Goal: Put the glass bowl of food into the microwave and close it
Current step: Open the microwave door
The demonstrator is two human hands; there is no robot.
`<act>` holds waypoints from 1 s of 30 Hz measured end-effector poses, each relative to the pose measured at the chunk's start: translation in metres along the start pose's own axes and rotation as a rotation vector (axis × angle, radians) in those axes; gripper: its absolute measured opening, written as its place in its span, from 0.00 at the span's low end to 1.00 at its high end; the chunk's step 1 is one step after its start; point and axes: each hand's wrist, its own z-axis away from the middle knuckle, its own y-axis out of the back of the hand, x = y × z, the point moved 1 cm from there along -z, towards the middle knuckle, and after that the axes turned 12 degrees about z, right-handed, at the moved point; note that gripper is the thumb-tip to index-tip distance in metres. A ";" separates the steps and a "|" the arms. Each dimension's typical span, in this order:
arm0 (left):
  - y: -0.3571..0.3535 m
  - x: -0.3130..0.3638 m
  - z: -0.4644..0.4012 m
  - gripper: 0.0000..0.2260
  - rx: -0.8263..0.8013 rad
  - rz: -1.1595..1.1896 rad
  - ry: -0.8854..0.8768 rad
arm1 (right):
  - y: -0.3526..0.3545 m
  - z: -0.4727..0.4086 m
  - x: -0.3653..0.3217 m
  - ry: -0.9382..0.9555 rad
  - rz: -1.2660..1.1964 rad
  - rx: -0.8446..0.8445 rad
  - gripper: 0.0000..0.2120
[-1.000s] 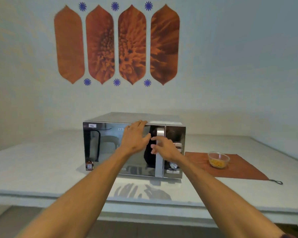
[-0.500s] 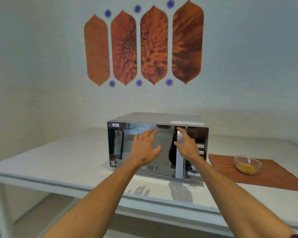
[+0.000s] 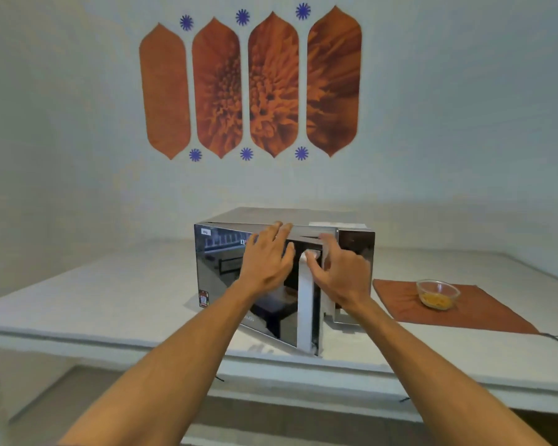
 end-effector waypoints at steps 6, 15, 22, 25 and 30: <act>0.026 -0.001 0.023 0.22 -0.073 0.012 0.011 | 0.020 0.016 -0.015 0.220 0.003 -0.125 0.22; 0.073 -0.002 0.059 0.25 -0.040 0.024 0.038 | 0.051 0.033 -0.048 0.207 -0.047 -0.152 0.23; 0.122 -0.015 0.073 0.33 0.076 -0.175 0.039 | 0.056 0.042 -0.049 0.139 0.121 -0.233 0.25; 0.140 -0.018 0.084 0.29 0.037 -0.284 0.088 | 0.056 0.044 -0.052 0.138 0.175 -0.309 0.27; 0.159 -0.016 0.104 0.27 0.054 -0.374 0.201 | 0.057 0.043 -0.059 0.187 0.243 -0.388 0.30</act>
